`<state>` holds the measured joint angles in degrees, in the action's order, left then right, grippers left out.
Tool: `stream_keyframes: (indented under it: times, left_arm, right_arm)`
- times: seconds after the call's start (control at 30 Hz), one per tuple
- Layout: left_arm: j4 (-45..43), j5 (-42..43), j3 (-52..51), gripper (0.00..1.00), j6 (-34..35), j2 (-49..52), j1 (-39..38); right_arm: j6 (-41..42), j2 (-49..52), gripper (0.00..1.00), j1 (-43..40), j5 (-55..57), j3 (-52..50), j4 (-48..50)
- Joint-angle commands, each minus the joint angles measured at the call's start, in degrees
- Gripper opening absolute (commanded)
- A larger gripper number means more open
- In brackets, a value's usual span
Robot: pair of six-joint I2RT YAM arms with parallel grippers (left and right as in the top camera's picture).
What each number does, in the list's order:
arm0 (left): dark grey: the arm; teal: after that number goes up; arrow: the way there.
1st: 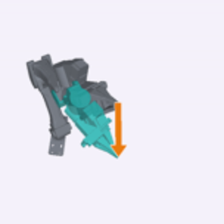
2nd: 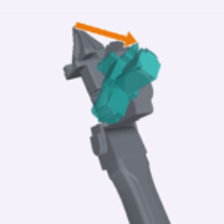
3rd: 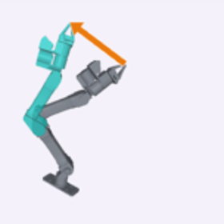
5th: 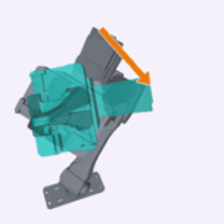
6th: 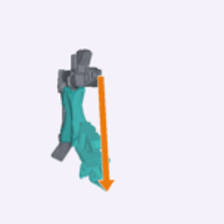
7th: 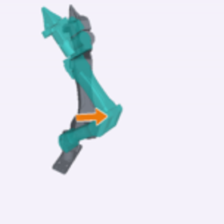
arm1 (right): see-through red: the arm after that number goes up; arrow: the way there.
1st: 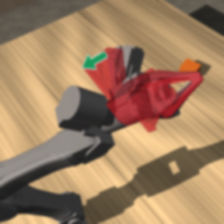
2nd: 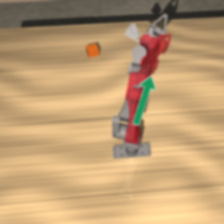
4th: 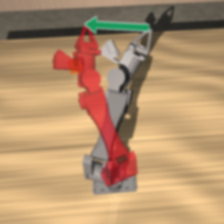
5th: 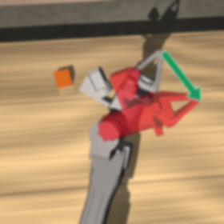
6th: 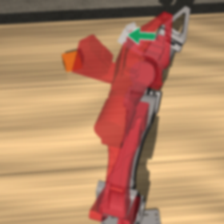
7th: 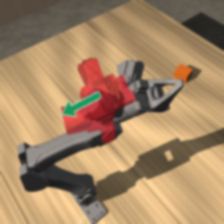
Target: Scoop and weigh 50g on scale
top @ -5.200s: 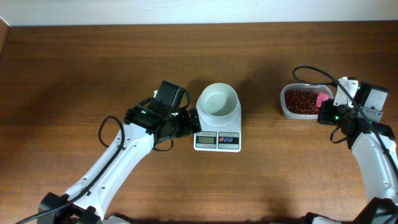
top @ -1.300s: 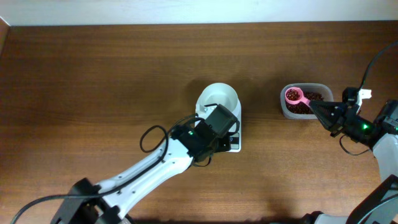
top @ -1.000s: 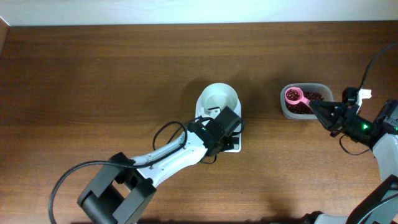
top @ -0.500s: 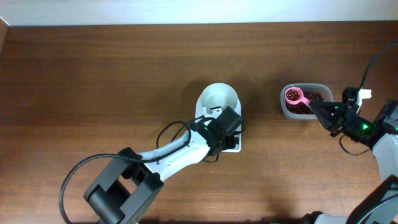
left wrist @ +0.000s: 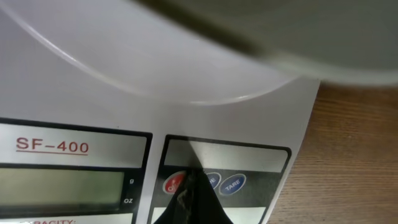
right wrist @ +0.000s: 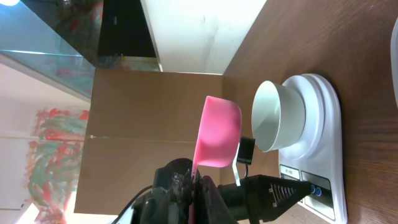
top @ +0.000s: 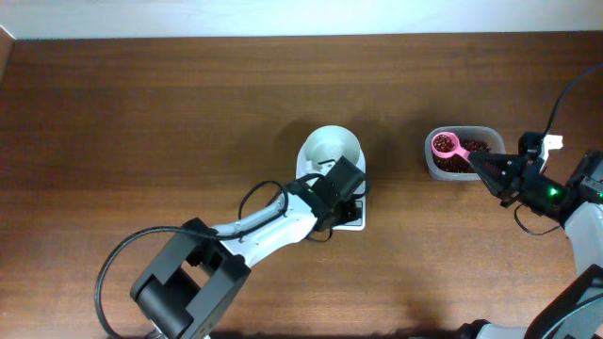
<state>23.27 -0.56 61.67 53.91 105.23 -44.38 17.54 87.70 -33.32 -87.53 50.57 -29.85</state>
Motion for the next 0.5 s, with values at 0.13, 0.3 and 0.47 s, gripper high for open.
stream_keyframes:
  times: [0.13,0.3,0.47]
  left_arm:
    - [9.0,-2.6,-0.4,0.0,-1.3,-6.6,1.5]
    - [11.6,-6.0,-0.4,0.0,-13.8,-20.7,1.5]
    - [11.3,-8.3,-0.5,0.0,-13.7,-20.9,1.5]
  right_arm:
    - [-1.3,0.2,0.04,0.4,-0.3,0.3,0.0]
    - [-1.3,0.2,0.04,0.4,4.1,0.3,0.0]
    - [-1.3,0.2,0.04,0.4,7.5,0.3,0.0]
